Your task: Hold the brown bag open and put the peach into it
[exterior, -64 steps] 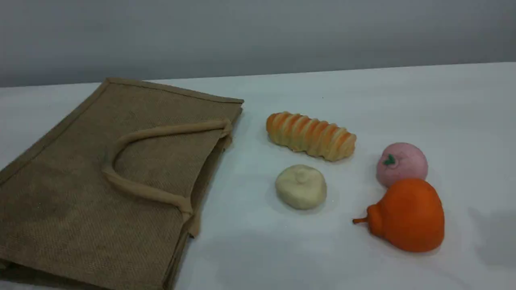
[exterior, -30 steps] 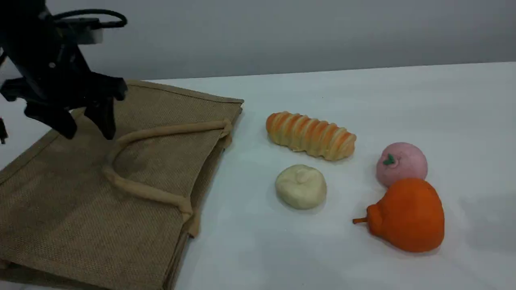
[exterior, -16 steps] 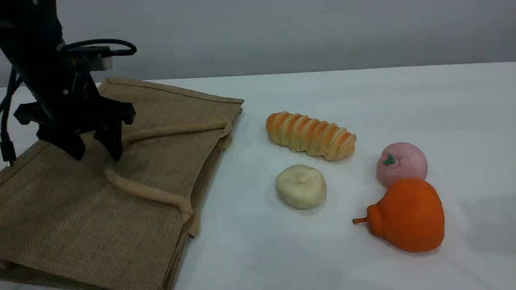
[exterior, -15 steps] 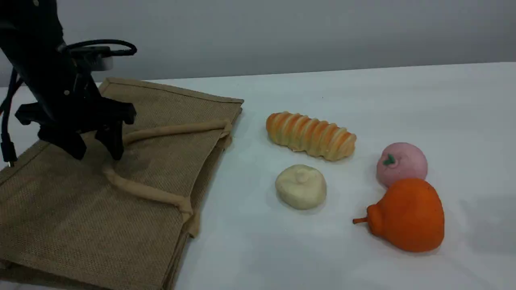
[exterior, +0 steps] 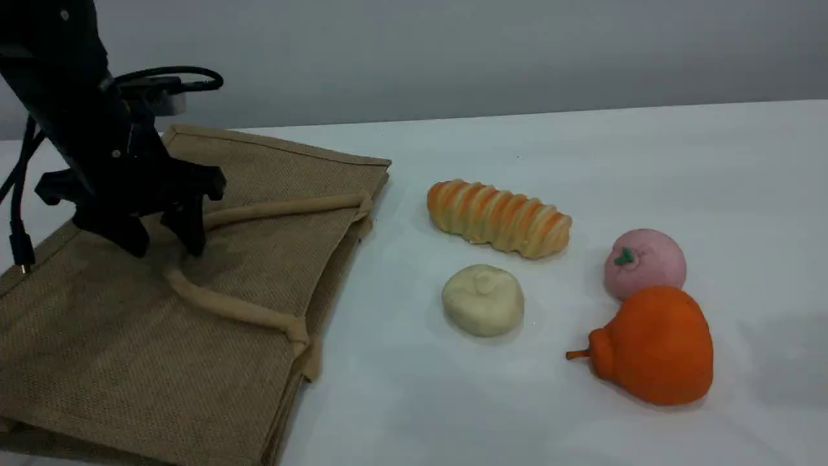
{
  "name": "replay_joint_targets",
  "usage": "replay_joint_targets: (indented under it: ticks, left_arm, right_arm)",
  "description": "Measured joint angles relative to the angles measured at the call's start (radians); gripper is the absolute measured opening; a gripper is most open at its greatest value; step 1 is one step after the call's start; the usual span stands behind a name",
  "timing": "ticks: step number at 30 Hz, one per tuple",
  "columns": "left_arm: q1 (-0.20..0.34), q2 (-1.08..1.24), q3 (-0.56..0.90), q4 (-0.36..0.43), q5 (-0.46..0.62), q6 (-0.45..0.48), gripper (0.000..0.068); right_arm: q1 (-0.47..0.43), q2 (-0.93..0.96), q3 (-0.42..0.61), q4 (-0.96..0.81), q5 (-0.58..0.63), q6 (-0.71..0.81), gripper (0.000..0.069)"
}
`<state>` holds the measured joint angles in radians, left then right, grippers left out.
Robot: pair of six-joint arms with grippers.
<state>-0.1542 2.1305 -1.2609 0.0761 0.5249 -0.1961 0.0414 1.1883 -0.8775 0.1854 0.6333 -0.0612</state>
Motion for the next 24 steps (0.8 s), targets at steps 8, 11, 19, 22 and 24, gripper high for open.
replay_joint_targets:
  ticks: [8,11,19,22,24]
  left_arm:
    - [0.000,0.030,0.000,0.000,-0.005,0.013,0.0192]
    - [0.000,0.030,0.000,-0.001,-0.008,0.052,0.0097]
    - [0.000,-0.020,-0.110,0.000,0.135,0.170,0.0092]
    - [0.000,-0.053,-0.194,-0.002,0.242,0.223,0.0092]
    - [0.000,-0.076,-0.260,-0.003,0.329,0.268,0.0092]
  right_arm:
    - [0.000,0.000,0.000,-0.001,0.003,0.000,0.0592]
    - [0.000,0.000,0.000,-0.001,0.004,0.000,0.0592]
    - [0.000,0.000,0.001,0.018,-0.009,0.000,0.0592]
    - [0.000,0.000,0.001,0.045,-0.028,0.000,0.0592]
    - [0.000,0.000,0.001,0.056,-0.026,0.000,0.0592]
